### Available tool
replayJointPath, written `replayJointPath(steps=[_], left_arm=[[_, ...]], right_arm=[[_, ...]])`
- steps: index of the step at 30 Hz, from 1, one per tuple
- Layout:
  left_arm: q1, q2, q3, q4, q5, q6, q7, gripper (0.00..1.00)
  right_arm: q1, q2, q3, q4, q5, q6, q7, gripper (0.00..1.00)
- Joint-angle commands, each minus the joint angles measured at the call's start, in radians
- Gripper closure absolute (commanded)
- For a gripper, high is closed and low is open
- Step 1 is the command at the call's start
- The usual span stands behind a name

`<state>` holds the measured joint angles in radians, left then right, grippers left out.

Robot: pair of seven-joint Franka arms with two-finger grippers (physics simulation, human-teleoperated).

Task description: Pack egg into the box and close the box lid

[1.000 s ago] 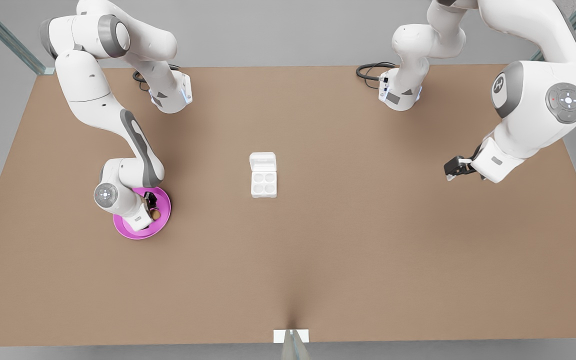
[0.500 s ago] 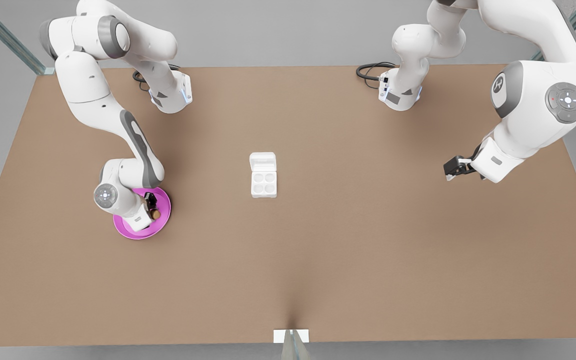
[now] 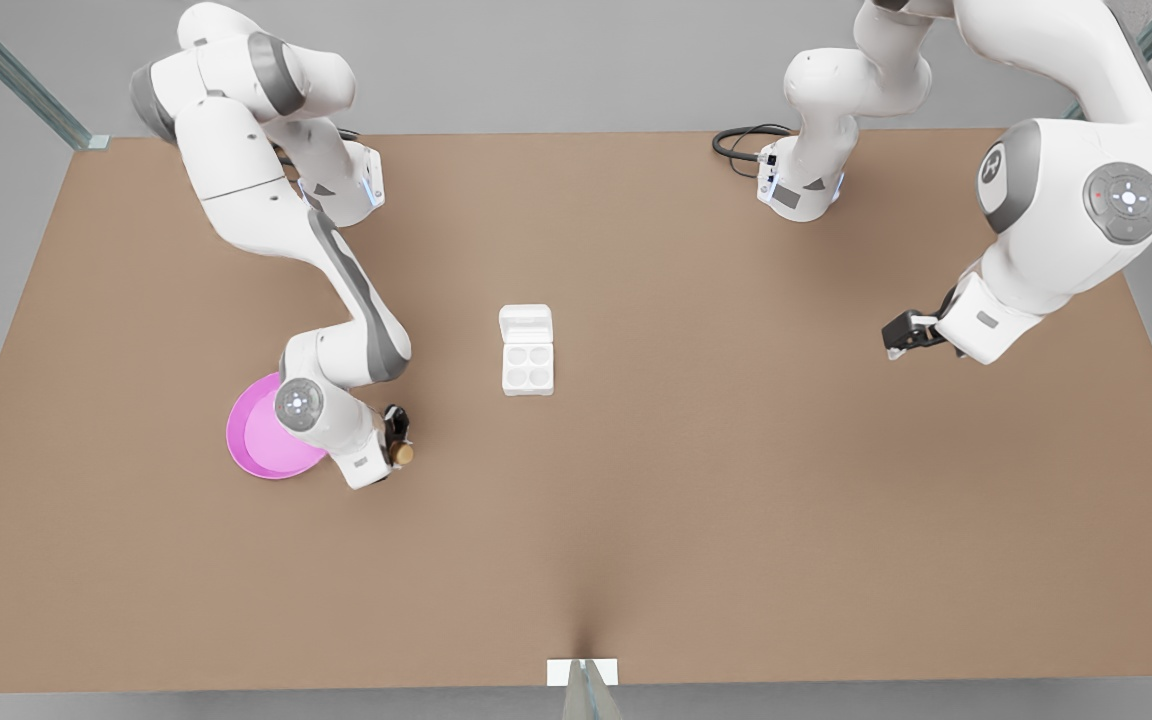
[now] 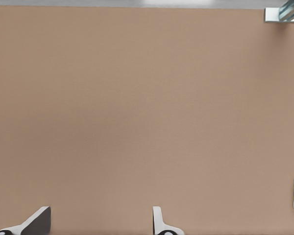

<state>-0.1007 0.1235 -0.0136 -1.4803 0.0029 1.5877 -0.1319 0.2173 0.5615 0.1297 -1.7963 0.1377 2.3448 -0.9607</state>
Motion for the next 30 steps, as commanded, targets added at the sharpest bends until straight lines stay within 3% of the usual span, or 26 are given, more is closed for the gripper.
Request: replayJointPath(steps=[1,7,12,30], left_arm=[[-0.001,-0.001,0.000,-0.001,0.000,0.000,0.000,0.00],[-0.001,0.001,-0.008,-0.002,0.000,0.000,-0.017,0.00],[-0.001,0.001,-0.008,-0.002,0.000,-0.002,-0.018,0.00],[-0.001,0.002,-0.008,-0.005,0.000,-0.023,-0.029,0.00]], right_arm=[[0.030,0.000,0.001,0.000,0.006,0.001,0.023,0.45],[0.195,-0.002,0.002,-0.014,0.092,0.005,0.025,0.45],[0.195,-0.051,0.088,-0.092,0.102,0.011,0.025,0.45],[0.203,-0.006,0.146,-0.075,0.109,0.018,0.020,0.45]])
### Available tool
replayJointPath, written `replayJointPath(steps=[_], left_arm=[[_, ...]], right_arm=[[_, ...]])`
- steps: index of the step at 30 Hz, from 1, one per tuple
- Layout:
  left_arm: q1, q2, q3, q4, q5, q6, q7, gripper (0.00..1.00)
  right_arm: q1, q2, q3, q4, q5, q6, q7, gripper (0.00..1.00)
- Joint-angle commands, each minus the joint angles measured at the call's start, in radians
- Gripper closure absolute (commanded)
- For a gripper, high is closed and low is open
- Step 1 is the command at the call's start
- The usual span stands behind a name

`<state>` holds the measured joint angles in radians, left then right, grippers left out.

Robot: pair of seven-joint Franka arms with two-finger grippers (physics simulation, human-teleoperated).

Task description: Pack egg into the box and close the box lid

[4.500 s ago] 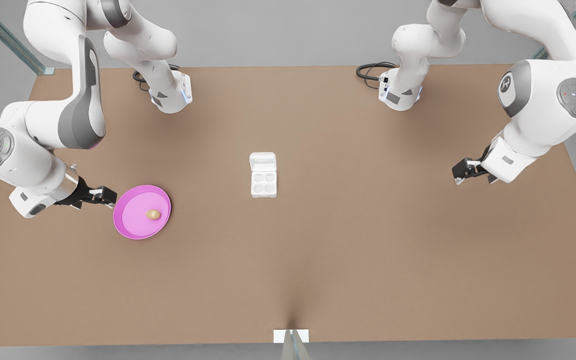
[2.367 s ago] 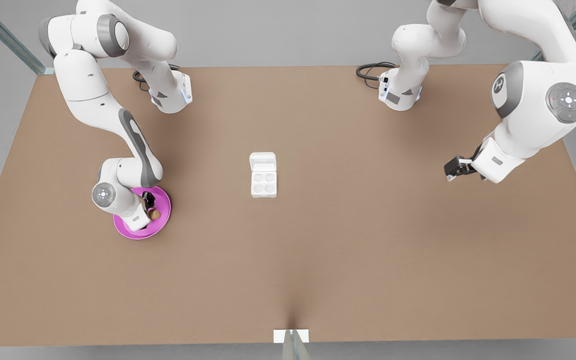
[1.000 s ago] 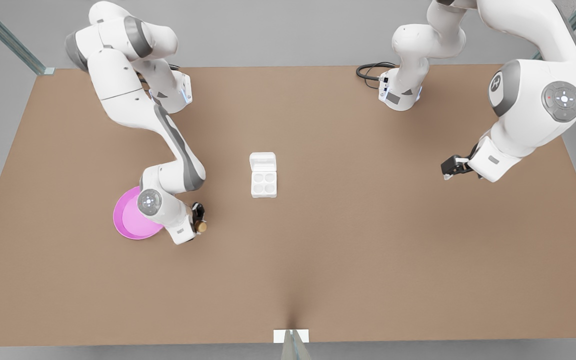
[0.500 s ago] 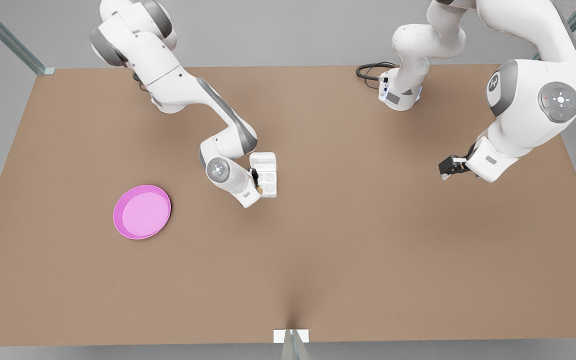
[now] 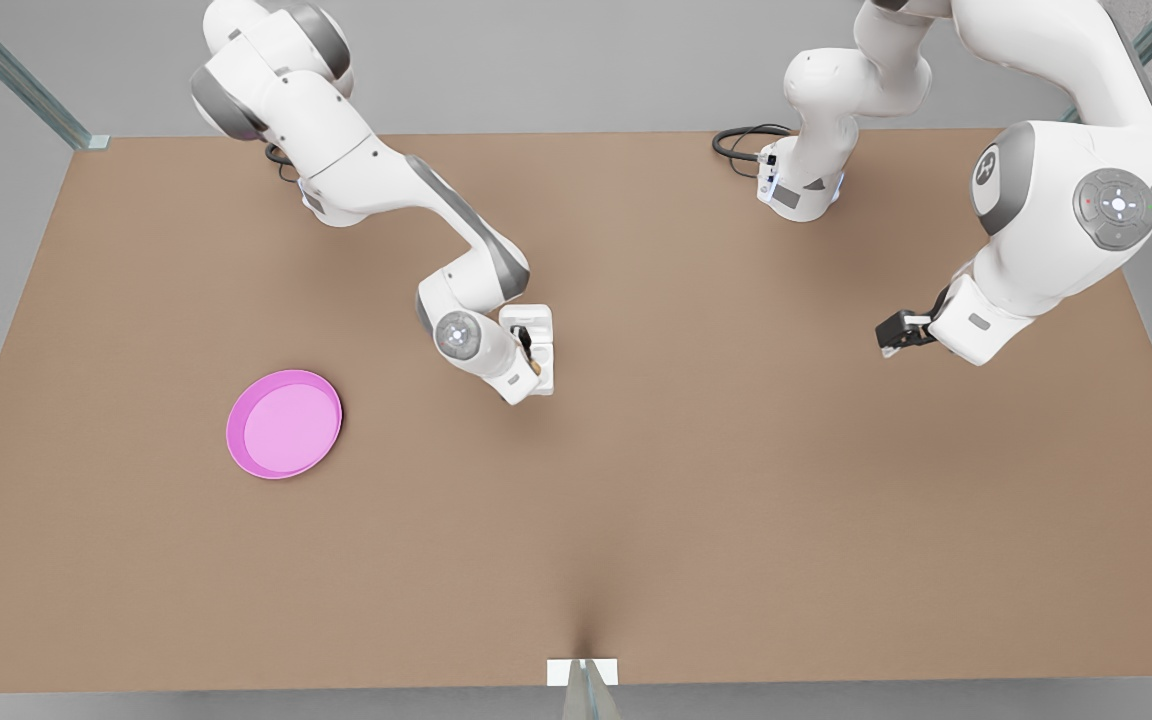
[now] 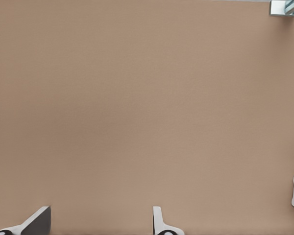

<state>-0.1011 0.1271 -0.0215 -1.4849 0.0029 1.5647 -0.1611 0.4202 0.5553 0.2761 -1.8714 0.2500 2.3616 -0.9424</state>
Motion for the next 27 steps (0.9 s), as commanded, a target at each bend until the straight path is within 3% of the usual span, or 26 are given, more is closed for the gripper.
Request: replayJointPath(steps=[1,19,20,21,27], left_arm=[[0.000,0.000,0.000,0.000,0.000,0.000,0.000,0.00],[-0.017,0.025,0.000,0.003,0.000,-0.002,-0.020,0.00],[-0.017,0.025,0.000,0.003,0.000,-0.002,-0.020,0.00],[-0.015,0.026,0.000,0.002,0.000,0.000,-0.020,0.00],[-0.017,0.026,0.000,0.003,0.000,-0.020,-0.020,0.00]], right_arm=[[0.000,0.000,0.000,0.000,-0.003,0.001,0.002,0.45],[-0.021,-0.044,0.000,-0.071,0.005,0.002,-0.006,0.45],[-0.021,-0.044,0.000,-0.072,0.005,0.002,-0.006,0.41],[-0.021,-0.044,0.000,-0.071,0.005,0.002,-0.006,0.00],[-0.034,-0.061,0.000,-0.074,0.011,-0.001,-0.004,0.00]])
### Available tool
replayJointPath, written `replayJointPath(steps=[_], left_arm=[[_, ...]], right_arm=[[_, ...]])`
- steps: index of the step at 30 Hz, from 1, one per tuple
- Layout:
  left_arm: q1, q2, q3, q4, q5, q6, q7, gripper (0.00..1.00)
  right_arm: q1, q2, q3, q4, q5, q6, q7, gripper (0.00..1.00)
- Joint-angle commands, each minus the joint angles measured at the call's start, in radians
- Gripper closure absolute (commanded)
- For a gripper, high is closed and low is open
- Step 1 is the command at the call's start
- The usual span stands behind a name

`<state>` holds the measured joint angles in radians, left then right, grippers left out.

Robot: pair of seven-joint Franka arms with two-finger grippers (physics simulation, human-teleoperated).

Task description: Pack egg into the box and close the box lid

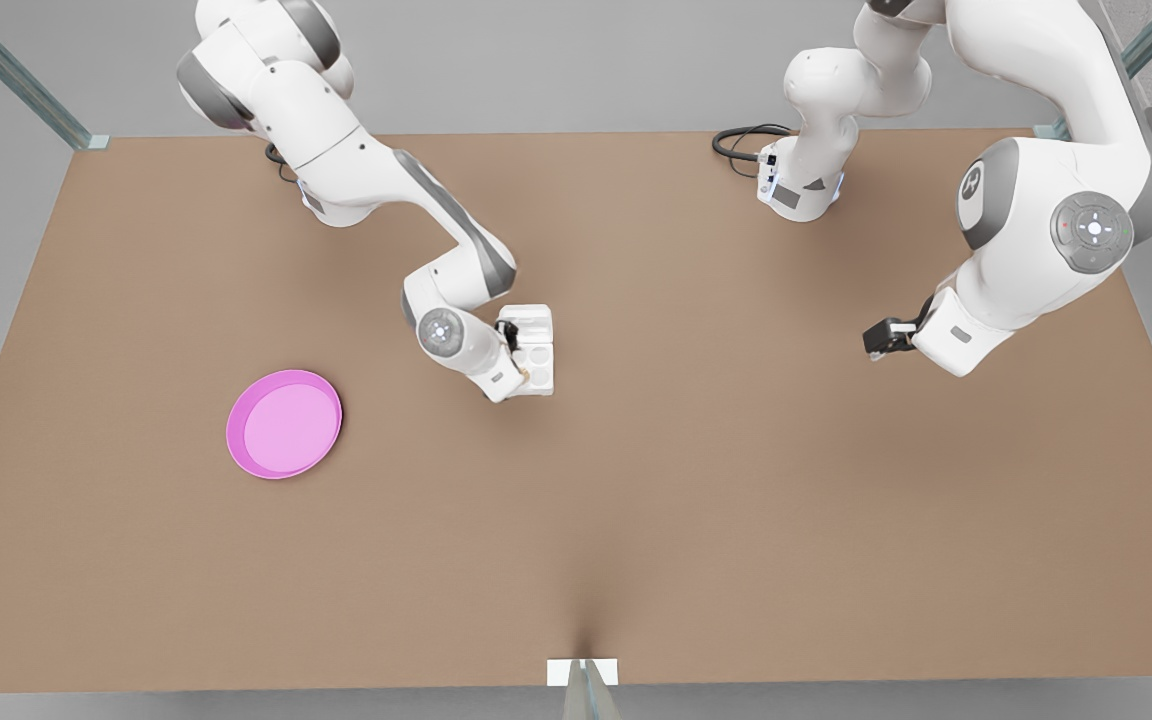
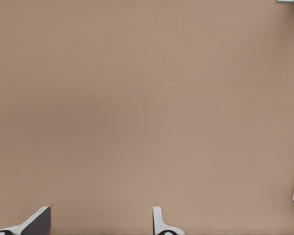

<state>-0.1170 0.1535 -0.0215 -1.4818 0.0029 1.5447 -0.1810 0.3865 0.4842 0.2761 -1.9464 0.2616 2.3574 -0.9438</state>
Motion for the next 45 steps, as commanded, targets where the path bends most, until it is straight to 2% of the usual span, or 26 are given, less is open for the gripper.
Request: replayJointPath(steps=[1,4,6,7,8,10,12,13,18,20,22,25,34,40,41,44,45], left_arm=[[0.000,0.000,0.000,0.000,0.000,0.000,0.000,0.00],[-0.009,0.008,-0.009,0.005,-0.004,0.000,-0.024,0.00],[-0.036,0.011,-0.103,0.008,-0.003,-0.002,-0.224,0.00],[-0.038,0.015,-0.162,0.032,-0.004,-0.057,-0.264,0.18],[-0.038,0.032,-0.224,0.051,-0.004,-0.103,-0.302,0.42],[-0.036,0.044,-0.399,0.052,-0.021,-0.133,-0.560,0.58],[-0.039,0.135,-0.532,0.112,-0.090,-0.126,-0.827,0.67],[-0.072,0.210,-0.581,0.164,-0.087,-0.118,-0.923,0.72],[-0.312,0.353,-0.578,0.184,-0.031,0.103,-1.140,0.74],[-0.363,0.405,-0.580,0.186,0.006,0.195,-1.137,0.74],[-0.405,0.439,-0.578,0.186,0.034,0.202,-1.138,0.74],[-0.412,0.489,-0.578,0.184,0.075,0.202,-1.118,0.74],[-0.423,0.563,-0.571,0.114,0.106,0.193,-1.043,0.74],[-0.417,0.575,-0.561,0.106,0.100,0.210,-1.029,0.74],[-0.411,0.503,-0.517,0.032,0.094,0.202,-1.029,0.74],[-0.408,0.460,-0.489,0.020,0.049,0.156,-1.029,0.74],[-0.408,0.403,-0.491,-0.084,0.042,0.216,-1.029,0.74]], right_arm=[[-0.001,-0.006,0.000,0.000,0.001,-0.003,0.002,0.00],[-0.015,-0.072,-0.002,-0.003,0.050,-0.044,0.019,0.00],[-0.052,-0.136,-0.009,0.018,0.050,-0.128,0.193,0.00],[-0.064,-0.177,-0.044,0.032,0.045,-0.161,0.301,0.00],[-0.063,-0.203,-0.113,0.060,0.039,-0.220,0.364,0.00],[-0.064,-0.260,-0.239,0.076,-0.018,-0.291,0.689,0.00],[-0.086,-0.329,-0.265,0.112,-0.176,-0.374,0.977,0.00],[-0.156,-0.332,-0.262,0.196,-0.249,-0.455,1.007,0.00],[-0.342,-0.266,-0.264,0.420,-0.323,-0.506,1.004,0.00],[-0.351,-0.268,-0.265,0.419,-0.323,-0.555,1.008,0.00],[-0.368,-0.251,-0.268,0.422,-0.320,-0.553,1.008,0.00],[-0.405,-0.188,-0.270,0.483,-0.303,-0.552,1.004,0.00],[-0.425,-0.162,-0.270,0.488,-0.303,-0.540,1.007,0.00],[-0.426,-0.151,-0.268,0.488,-0.303,-0.540,1.008,0.00],[-0.426,-0.151,-0.270,0.488,-0.303,-0.540,1.008,0.00],[-0.426,-0.148,-0.270,0.488,-0.303,-0.540,1.008,0.00],[-0.426,-0.147,-0.268,0.488,-0.303,-0.540,1.008,0.00]])
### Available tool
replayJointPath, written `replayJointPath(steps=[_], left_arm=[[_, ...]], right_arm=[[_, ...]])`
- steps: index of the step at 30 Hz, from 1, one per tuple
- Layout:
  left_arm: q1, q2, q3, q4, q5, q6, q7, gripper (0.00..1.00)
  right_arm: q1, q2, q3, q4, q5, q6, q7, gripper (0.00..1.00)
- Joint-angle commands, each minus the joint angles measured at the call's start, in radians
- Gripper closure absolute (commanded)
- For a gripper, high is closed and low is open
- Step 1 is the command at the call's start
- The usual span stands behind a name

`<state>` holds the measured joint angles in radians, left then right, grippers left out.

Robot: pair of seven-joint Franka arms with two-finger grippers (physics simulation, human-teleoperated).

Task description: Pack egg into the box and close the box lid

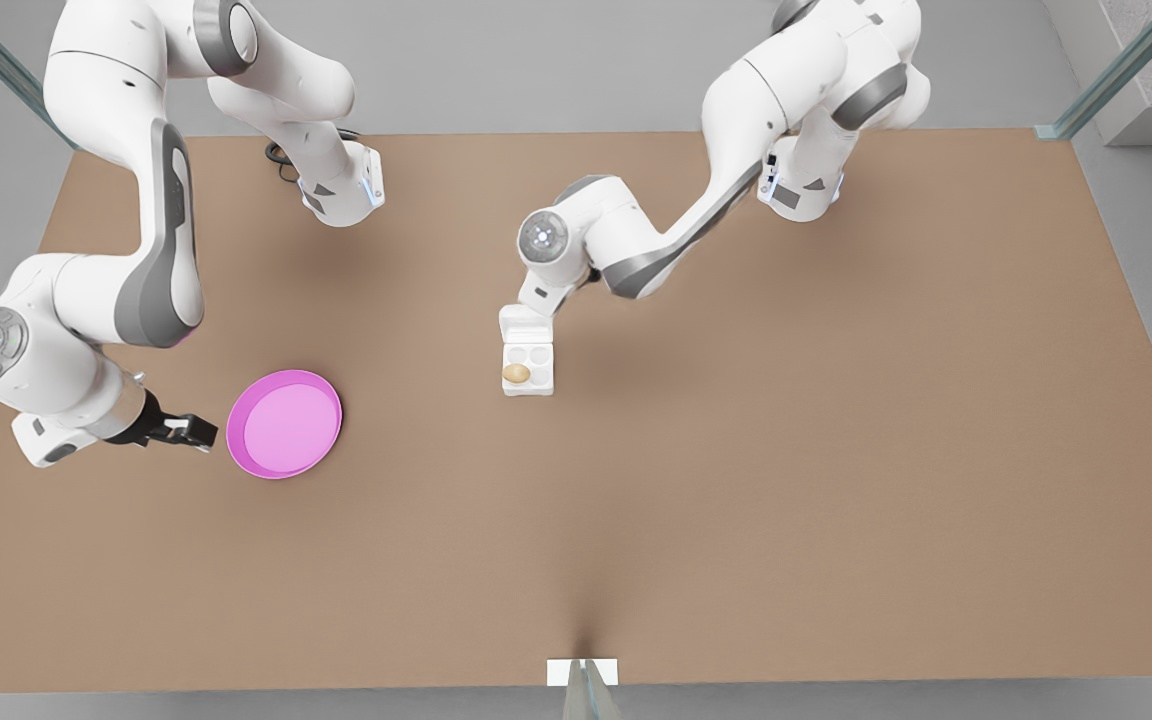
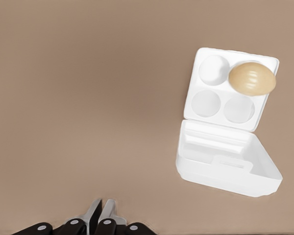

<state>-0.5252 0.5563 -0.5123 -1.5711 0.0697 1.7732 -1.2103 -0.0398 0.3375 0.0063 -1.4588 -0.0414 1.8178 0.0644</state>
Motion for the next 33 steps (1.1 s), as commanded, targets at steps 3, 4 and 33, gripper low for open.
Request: replayJointPath(steps=[3,4,33], left_arm=[[-0.009,0.002,-0.011,-0.004,-0.059,0.041,-0.012,0.74],[-0.018,0.013,-0.012,-0.004,-0.068,0.091,-0.012,0.74],[-0.076,0.234,-0.003,0.135,0.009,0.287,0.049,0.74]], right_arm=[[0.000,0.001,0.001,0.000,0.000,0.000,0.000,0.00],[0.000,0.001,0.001,0.000,0.000,0.000,0.000,0.00],[0.000,0.023,0.001,0.022,0.002,0.002,0.002,0.00]])
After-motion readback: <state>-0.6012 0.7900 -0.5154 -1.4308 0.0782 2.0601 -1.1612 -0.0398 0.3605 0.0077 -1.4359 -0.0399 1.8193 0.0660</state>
